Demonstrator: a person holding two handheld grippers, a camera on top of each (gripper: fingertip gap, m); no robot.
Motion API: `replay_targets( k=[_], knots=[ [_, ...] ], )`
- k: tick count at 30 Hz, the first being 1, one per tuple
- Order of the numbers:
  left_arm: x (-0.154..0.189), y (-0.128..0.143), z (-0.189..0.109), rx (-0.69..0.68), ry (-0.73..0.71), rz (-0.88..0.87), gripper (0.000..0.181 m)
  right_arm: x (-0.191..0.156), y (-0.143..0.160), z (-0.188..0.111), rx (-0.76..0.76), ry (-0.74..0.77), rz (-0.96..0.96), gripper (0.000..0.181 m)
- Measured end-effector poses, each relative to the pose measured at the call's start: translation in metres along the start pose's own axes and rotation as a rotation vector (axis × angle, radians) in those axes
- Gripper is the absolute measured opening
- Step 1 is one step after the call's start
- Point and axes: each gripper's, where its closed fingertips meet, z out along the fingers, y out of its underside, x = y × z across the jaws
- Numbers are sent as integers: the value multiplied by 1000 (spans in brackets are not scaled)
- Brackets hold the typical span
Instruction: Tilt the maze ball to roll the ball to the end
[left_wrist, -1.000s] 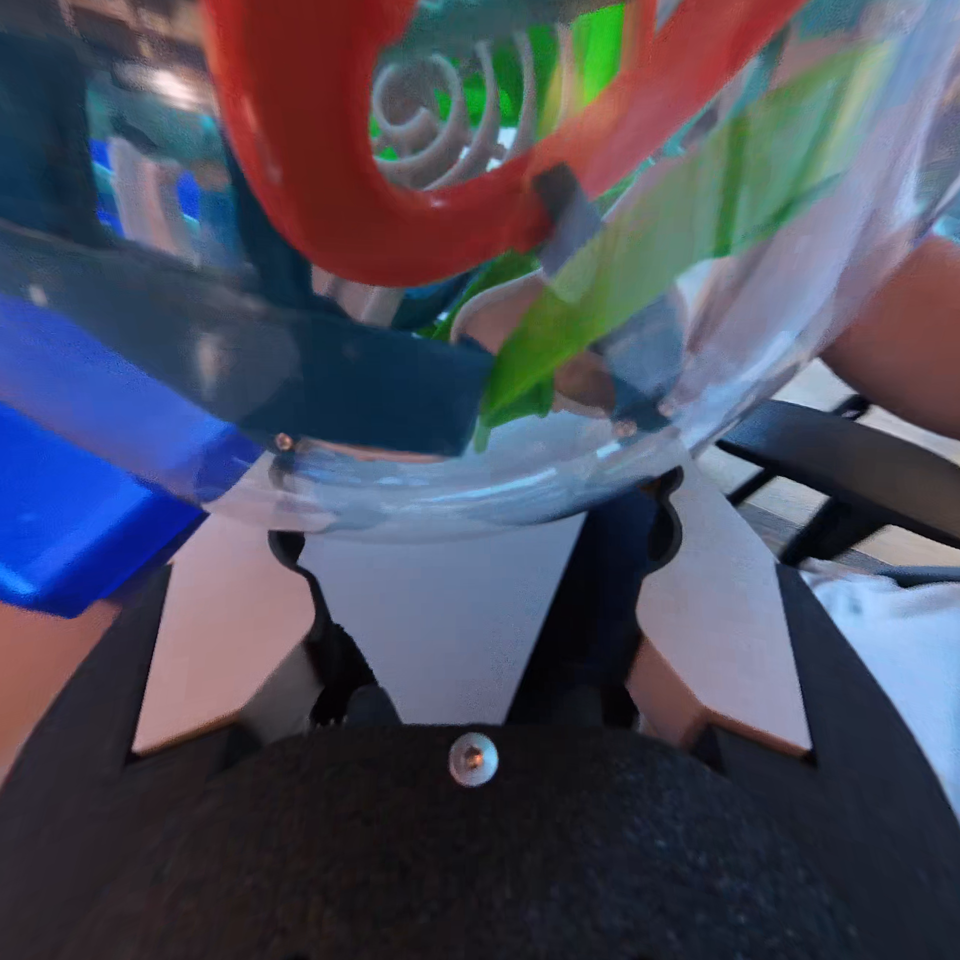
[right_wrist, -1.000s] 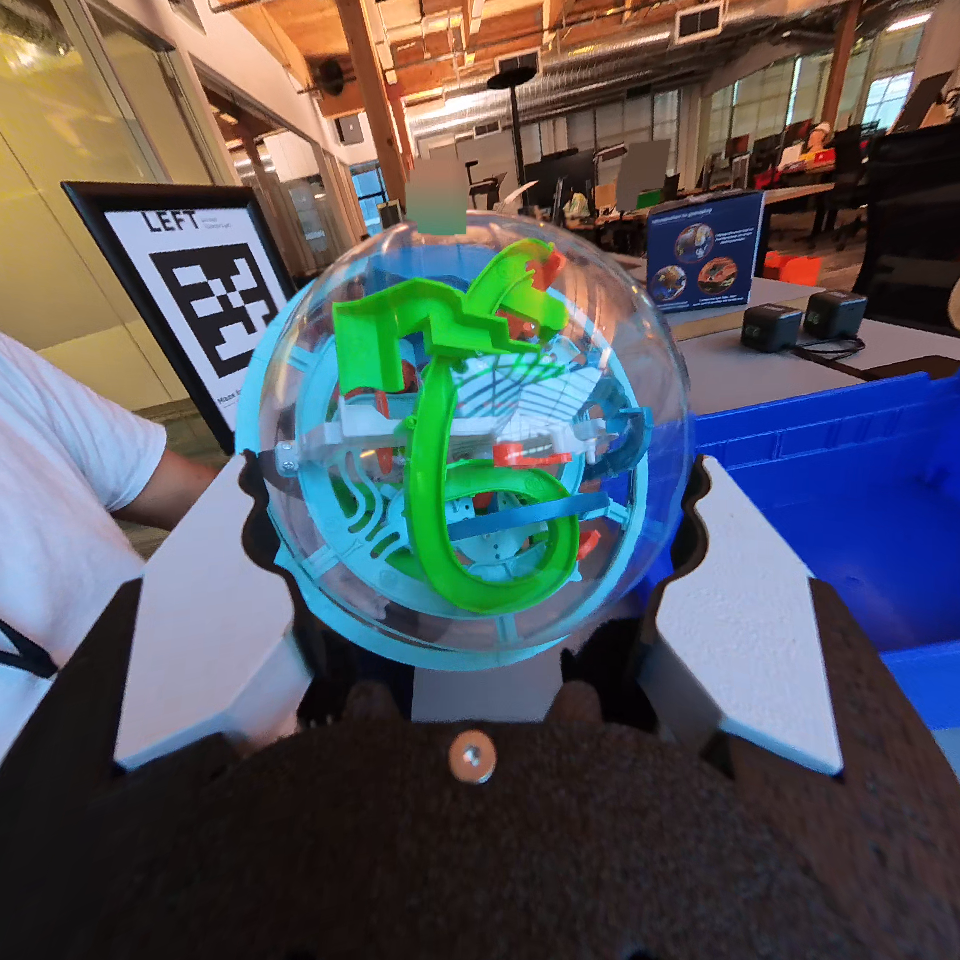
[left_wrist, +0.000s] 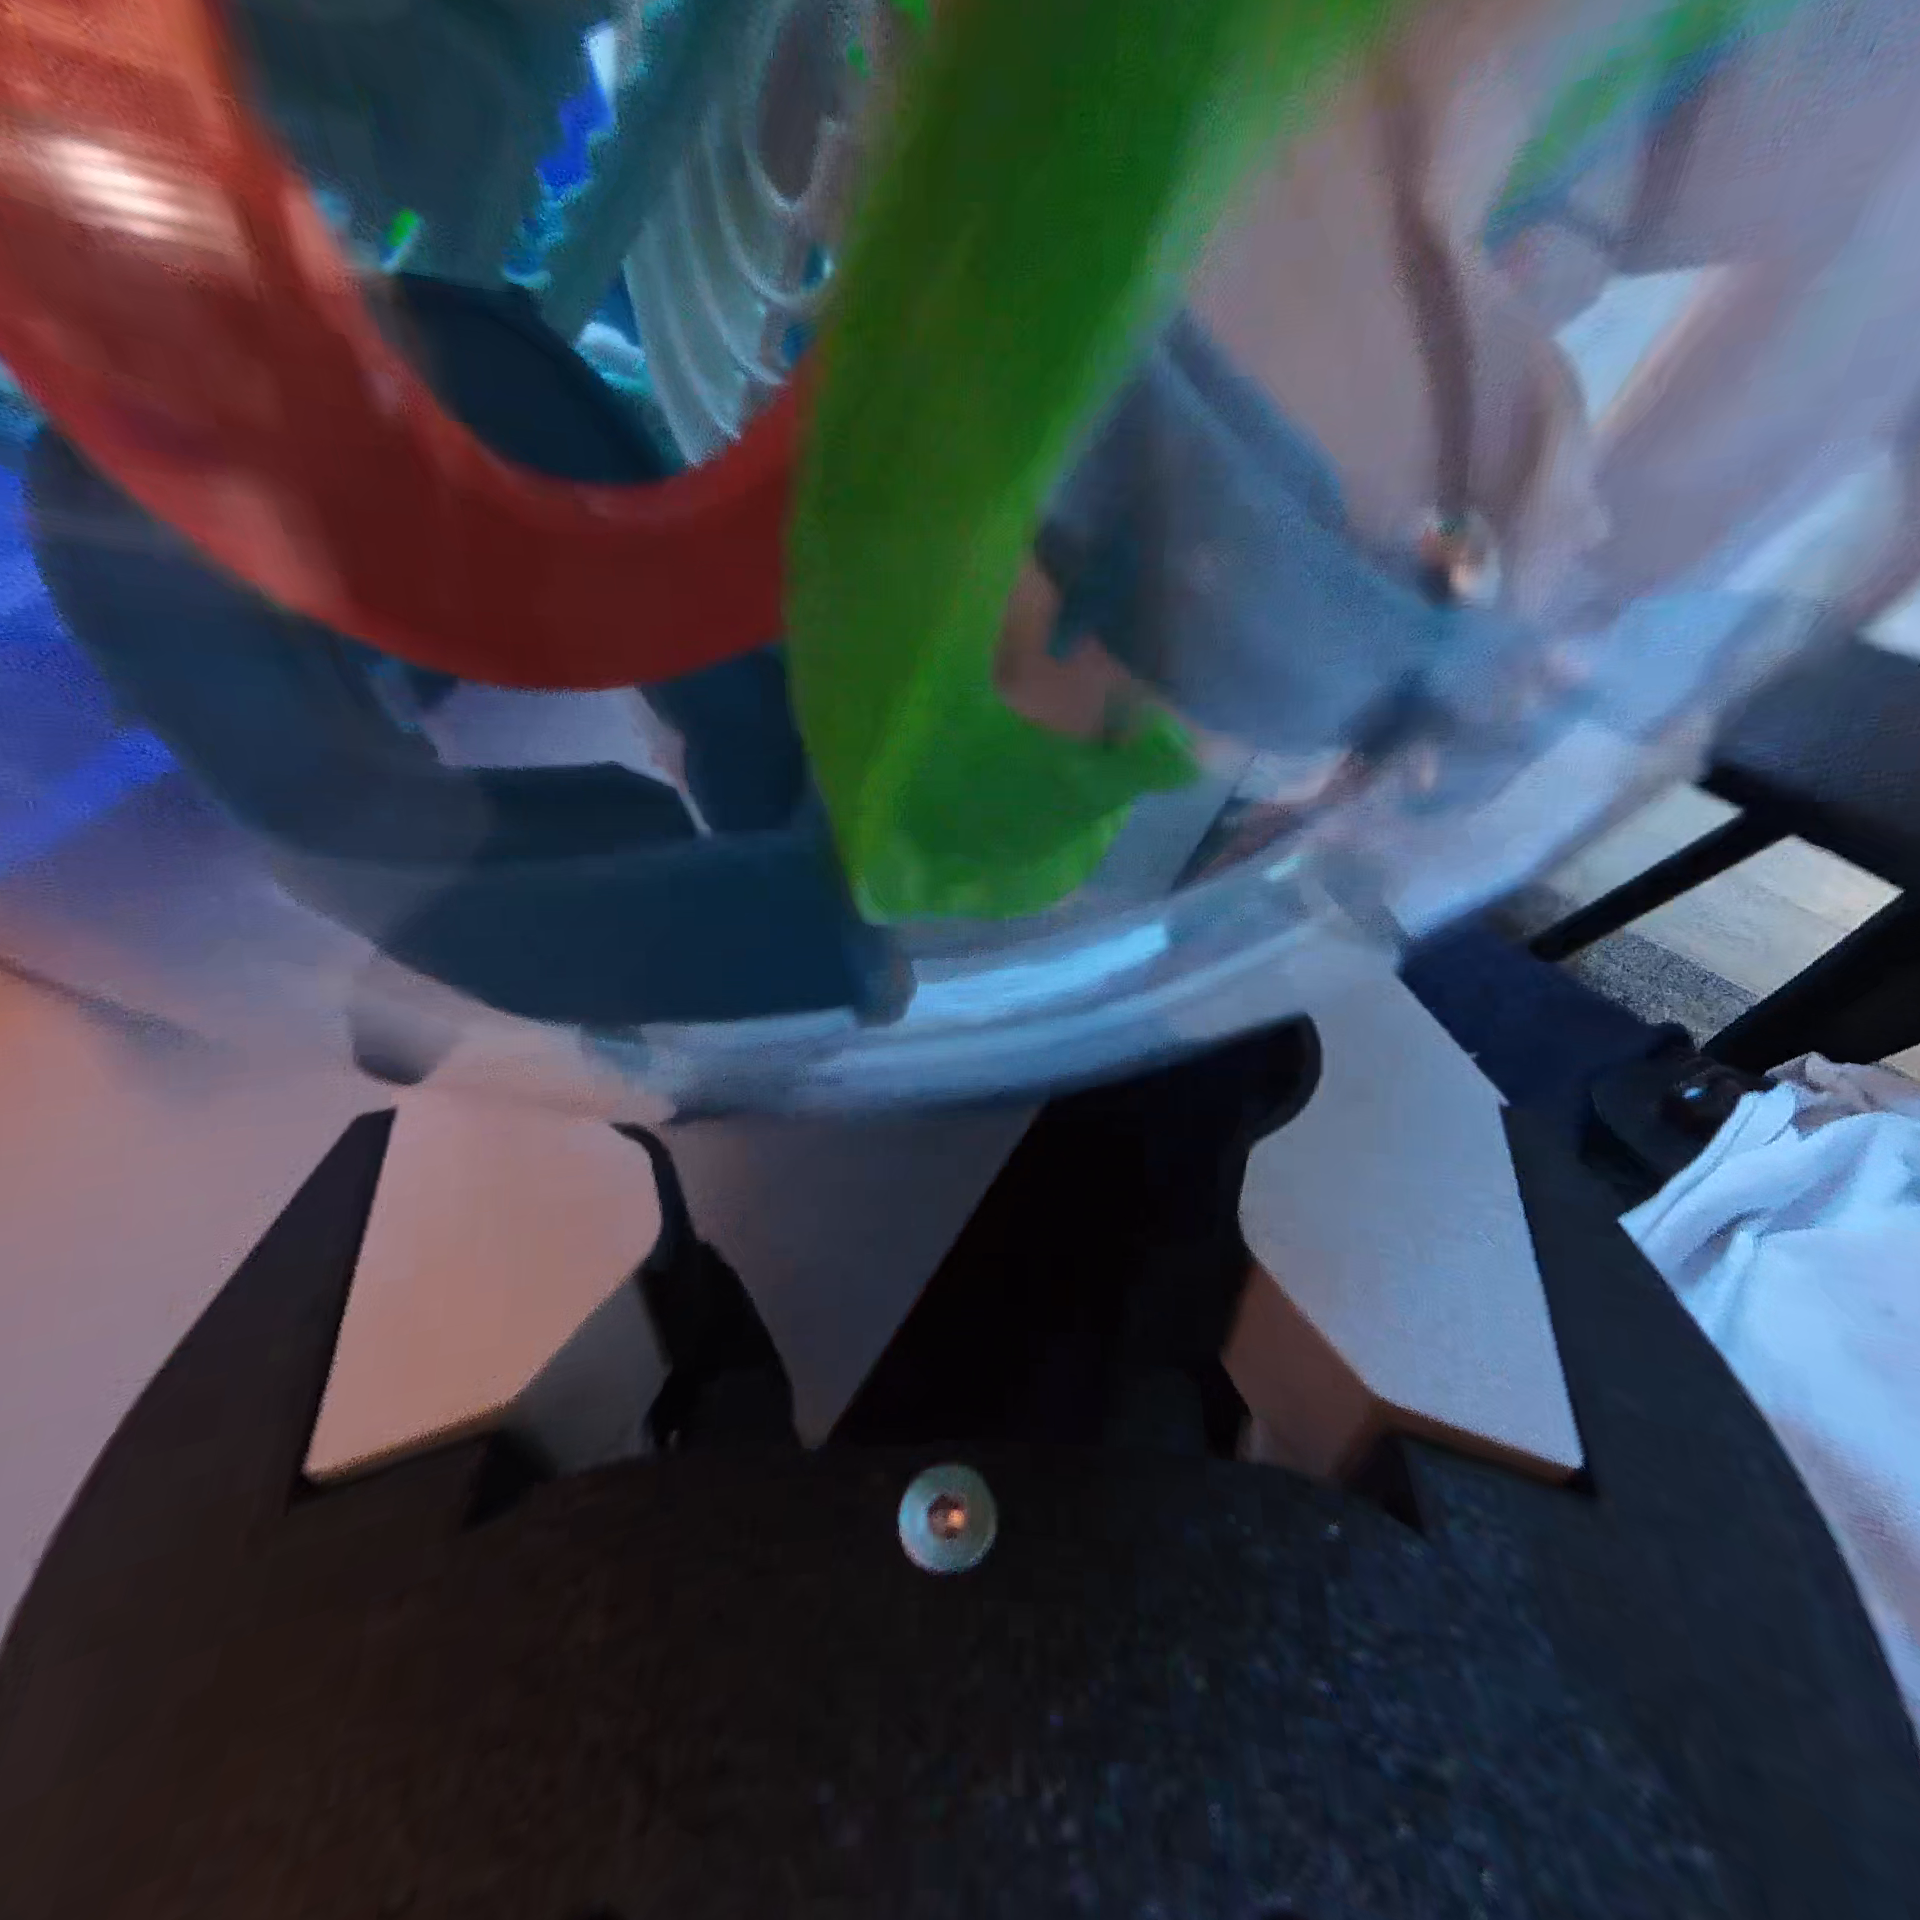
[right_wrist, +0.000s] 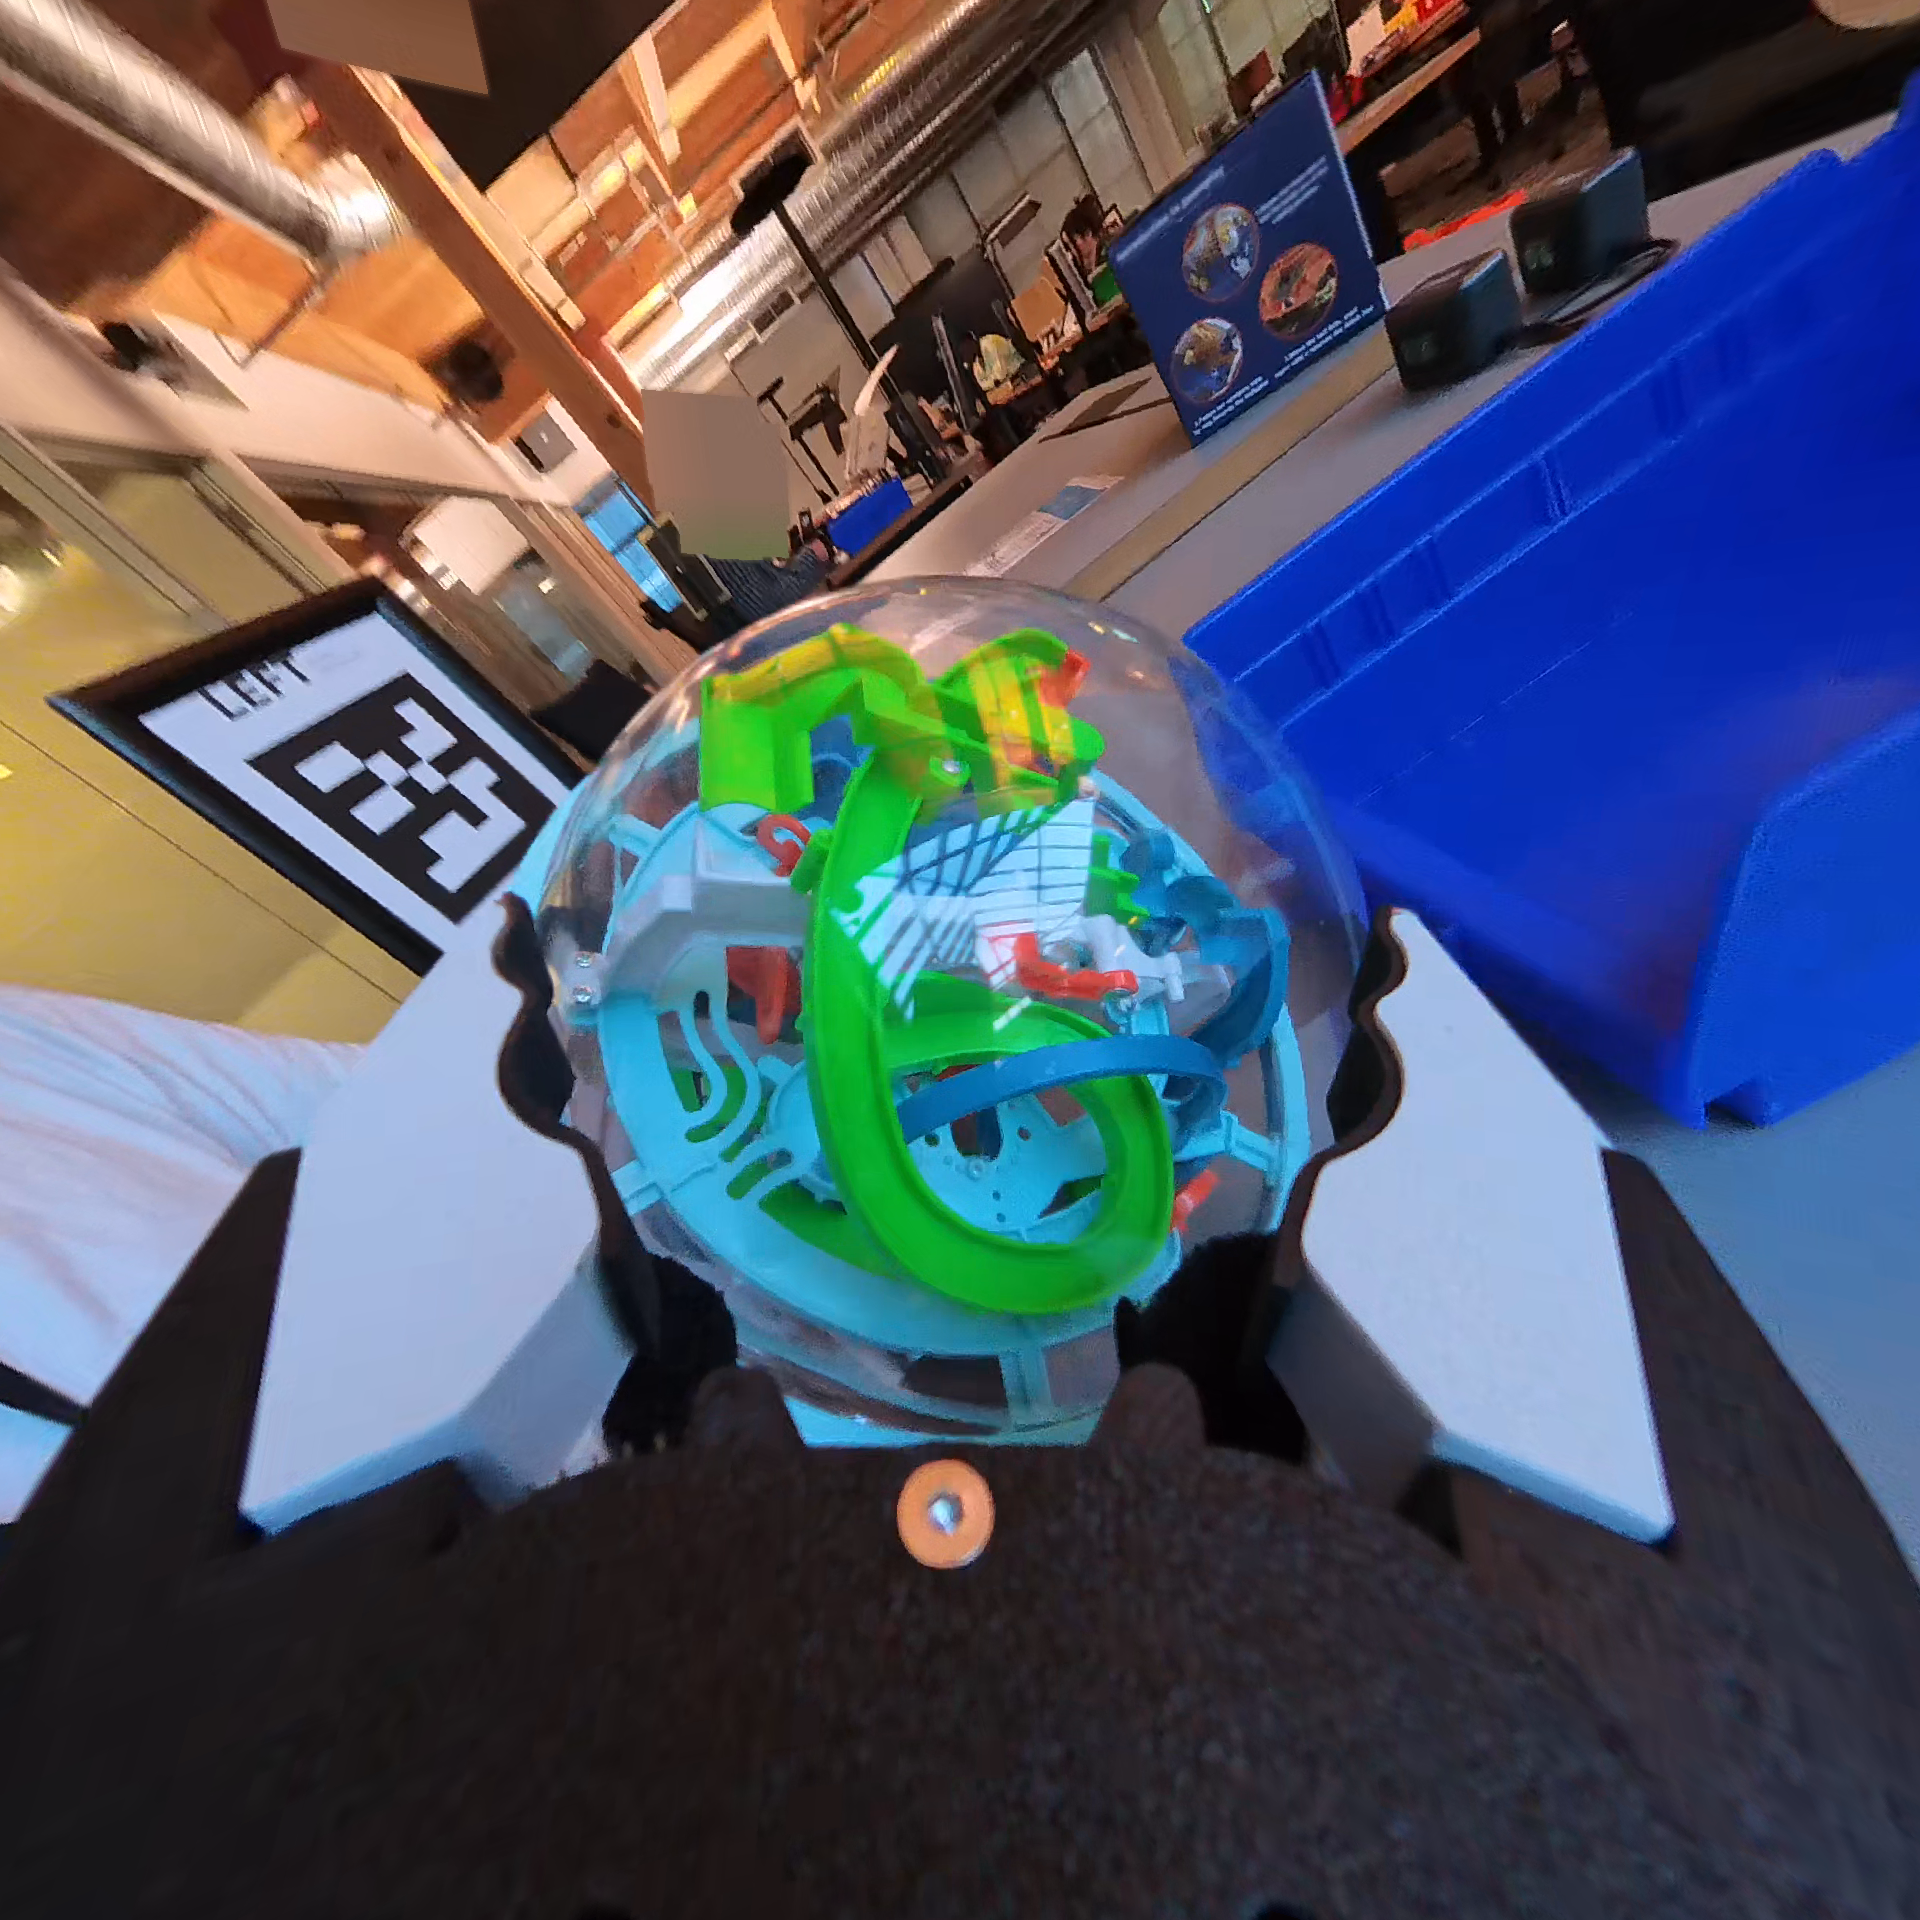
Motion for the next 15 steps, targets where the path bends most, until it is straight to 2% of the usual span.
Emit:
replay_targets(
  k=[2, 5, 8, 12, 15],
  knots=[
    [-2, 6, 2, -30, -45, 80, 115, 6, -1, -1, 15, -14, 14, 147],
    [-10, 14, 0, -59, -92, 140, 123, 15, 5, -2, -28, 4, -26, 142],
    [-11, 15, -2, -46, -49, 90, 112, 12, -2, -4, -23, -71, 10, 117],
    [-14, 15, -4, -43, -45, 78, 116, 13, 0, 4, -70, -74, -41, 126],
    [-22, 15, -15, -31, -48, 68, 114, 18, 0, 10, -92, -59, -58, 125]
  ],
)
